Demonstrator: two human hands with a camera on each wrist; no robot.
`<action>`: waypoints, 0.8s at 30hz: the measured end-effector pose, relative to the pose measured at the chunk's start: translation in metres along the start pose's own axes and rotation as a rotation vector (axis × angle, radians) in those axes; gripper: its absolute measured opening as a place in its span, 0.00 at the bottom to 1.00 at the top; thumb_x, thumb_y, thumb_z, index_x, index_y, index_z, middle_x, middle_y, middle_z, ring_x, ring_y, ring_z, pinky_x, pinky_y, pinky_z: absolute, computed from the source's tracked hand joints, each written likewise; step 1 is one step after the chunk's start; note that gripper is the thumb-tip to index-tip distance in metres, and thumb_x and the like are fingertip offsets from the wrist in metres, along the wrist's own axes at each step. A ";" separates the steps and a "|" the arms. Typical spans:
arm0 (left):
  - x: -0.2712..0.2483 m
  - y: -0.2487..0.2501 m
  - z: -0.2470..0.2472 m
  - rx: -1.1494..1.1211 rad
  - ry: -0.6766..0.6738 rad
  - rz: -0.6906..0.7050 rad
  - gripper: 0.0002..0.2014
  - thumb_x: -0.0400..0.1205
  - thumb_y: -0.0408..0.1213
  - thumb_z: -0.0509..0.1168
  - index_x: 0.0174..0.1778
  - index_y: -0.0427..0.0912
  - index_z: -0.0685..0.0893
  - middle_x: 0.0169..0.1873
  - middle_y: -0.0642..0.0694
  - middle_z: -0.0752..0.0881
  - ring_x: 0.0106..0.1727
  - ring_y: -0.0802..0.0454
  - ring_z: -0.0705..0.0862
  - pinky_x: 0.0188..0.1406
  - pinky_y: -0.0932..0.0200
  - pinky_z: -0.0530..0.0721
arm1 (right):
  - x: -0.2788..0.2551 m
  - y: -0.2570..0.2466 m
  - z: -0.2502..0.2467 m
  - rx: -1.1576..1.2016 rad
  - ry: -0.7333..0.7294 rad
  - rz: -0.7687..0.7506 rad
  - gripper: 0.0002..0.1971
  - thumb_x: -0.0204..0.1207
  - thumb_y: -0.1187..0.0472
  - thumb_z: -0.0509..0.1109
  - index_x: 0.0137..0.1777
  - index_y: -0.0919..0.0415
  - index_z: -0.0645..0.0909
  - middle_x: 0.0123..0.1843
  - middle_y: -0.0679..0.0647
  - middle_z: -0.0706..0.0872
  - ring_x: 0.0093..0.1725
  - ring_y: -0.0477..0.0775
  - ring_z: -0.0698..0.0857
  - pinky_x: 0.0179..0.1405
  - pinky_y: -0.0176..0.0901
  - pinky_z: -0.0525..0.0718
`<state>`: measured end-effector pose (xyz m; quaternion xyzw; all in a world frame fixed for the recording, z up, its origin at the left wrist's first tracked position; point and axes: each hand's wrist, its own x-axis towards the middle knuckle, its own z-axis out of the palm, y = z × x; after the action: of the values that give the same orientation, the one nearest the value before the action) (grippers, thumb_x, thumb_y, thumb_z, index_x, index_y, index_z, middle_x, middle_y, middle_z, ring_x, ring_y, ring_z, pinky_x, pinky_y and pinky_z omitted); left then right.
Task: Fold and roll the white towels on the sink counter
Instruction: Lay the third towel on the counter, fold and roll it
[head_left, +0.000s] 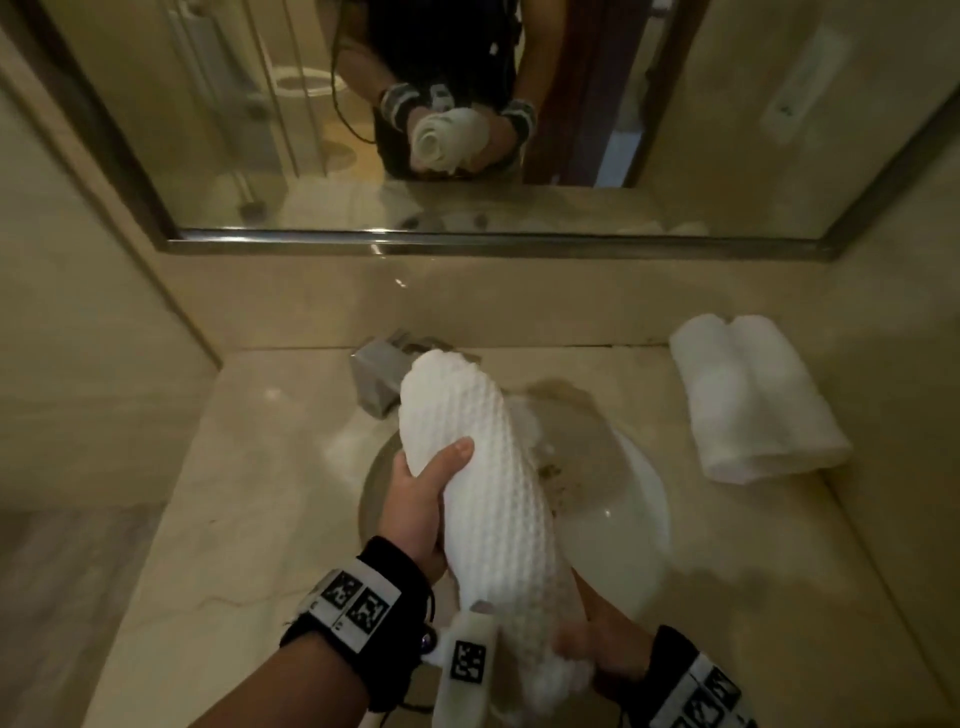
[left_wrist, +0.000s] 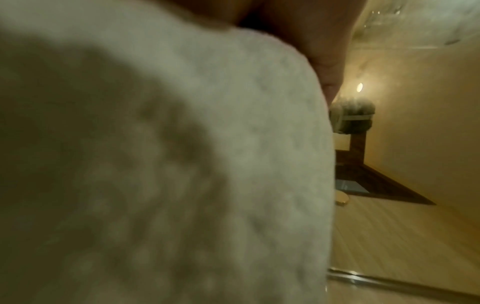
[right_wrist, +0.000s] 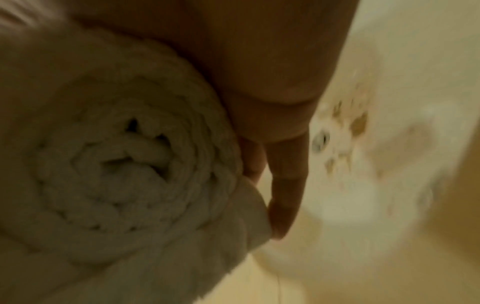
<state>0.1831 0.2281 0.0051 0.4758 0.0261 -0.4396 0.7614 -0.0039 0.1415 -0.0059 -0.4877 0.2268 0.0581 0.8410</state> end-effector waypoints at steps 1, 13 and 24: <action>0.005 -0.004 0.018 -0.009 -0.015 0.000 0.43 0.59 0.45 0.82 0.71 0.43 0.75 0.63 0.37 0.85 0.61 0.33 0.85 0.57 0.27 0.82 | -0.008 -0.008 -0.011 0.047 0.009 -0.019 0.59 0.48 0.49 0.90 0.77 0.53 0.59 0.72 0.53 0.81 0.71 0.61 0.79 0.63 0.58 0.81; 0.152 -0.077 0.202 0.283 -0.075 -0.272 0.43 0.63 0.54 0.81 0.72 0.46 0.71 0.61 0.44 0.85 0.60 0.40 0.85 0.61 0.34 0.82 | 0.003 -0.094 -0.190 0.090 0.665 -0.047 0.33 0.53 0.59 0.87 0.60 0.48 0.80 0.56 0.55 0.89 0.55 0.61 0.87 0.57 0.63 0.86; 0.197 -0.173 0.239 1.110 0.056 -0.129 0.54 0.68 0.62 0.72 0.83 0.55 0.45 0.76 0.39 0.65 0.73 0.35 0.69 0.72 0.40 0.72 | 0.041 -0.108 -0.246 -1.055 0.807 0.279 0.19 0.80 0.49 0.64 0.67 0.54 0.74 0.60 0.54 0.85 0.58 0.57 0.84 0.55 0.47 0.82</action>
<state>0.0931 -0.1057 -0.0760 0.8142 -0.1599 -0.4202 0.3673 -0.0126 -0.1279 -0.0424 -0.7826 0.5249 0.0822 0.3244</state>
